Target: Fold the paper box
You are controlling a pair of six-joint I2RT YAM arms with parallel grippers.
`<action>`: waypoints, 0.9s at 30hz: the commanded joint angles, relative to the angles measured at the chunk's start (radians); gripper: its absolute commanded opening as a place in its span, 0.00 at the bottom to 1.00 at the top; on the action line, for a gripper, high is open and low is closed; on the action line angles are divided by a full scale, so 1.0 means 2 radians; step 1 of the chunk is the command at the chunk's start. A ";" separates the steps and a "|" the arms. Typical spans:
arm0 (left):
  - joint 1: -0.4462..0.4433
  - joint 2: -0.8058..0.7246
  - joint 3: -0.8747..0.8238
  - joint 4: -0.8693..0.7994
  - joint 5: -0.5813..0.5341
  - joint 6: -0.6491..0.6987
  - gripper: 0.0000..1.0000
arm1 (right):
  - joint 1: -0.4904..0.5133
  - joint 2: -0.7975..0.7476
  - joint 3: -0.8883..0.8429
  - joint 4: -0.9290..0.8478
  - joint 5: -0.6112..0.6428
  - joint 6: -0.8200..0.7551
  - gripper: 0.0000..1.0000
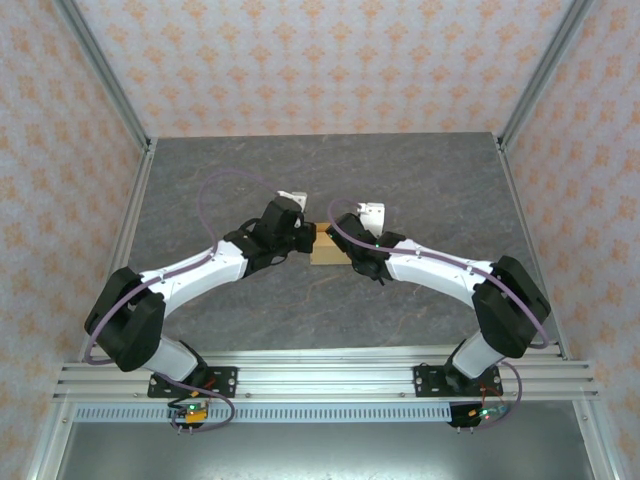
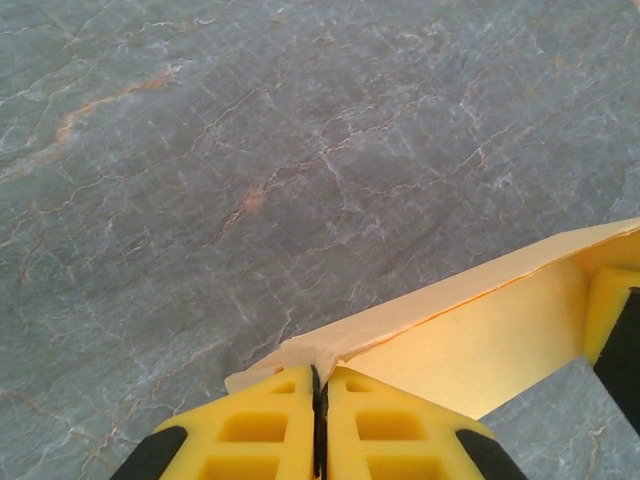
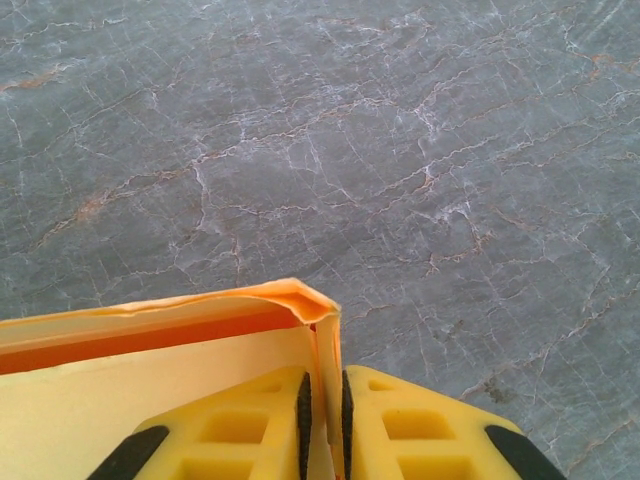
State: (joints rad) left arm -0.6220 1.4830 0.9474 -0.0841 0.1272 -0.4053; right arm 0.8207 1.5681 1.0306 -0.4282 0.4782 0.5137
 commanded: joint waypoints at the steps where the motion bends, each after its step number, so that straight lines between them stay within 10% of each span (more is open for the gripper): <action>1: -0.006 -0.016 -0.016 -0.001 -0.011 0.005 0.09 | 0.005 -0.011 -0.008 -0.005 -0.003 0.010 0.18; 27: -0.018 -0.003 -0.026 0.025 -0.018 -0.113 0.10 | 0.005 0.002 -0.022 0.013 -0.014 0.033 0.18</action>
State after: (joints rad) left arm -0.6422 1.4631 0.8726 0.0105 0.0956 -0.6136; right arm 0.8242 1.5681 1.0153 -0.4004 0.4744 0.5552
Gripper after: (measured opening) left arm 0.099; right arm 0.179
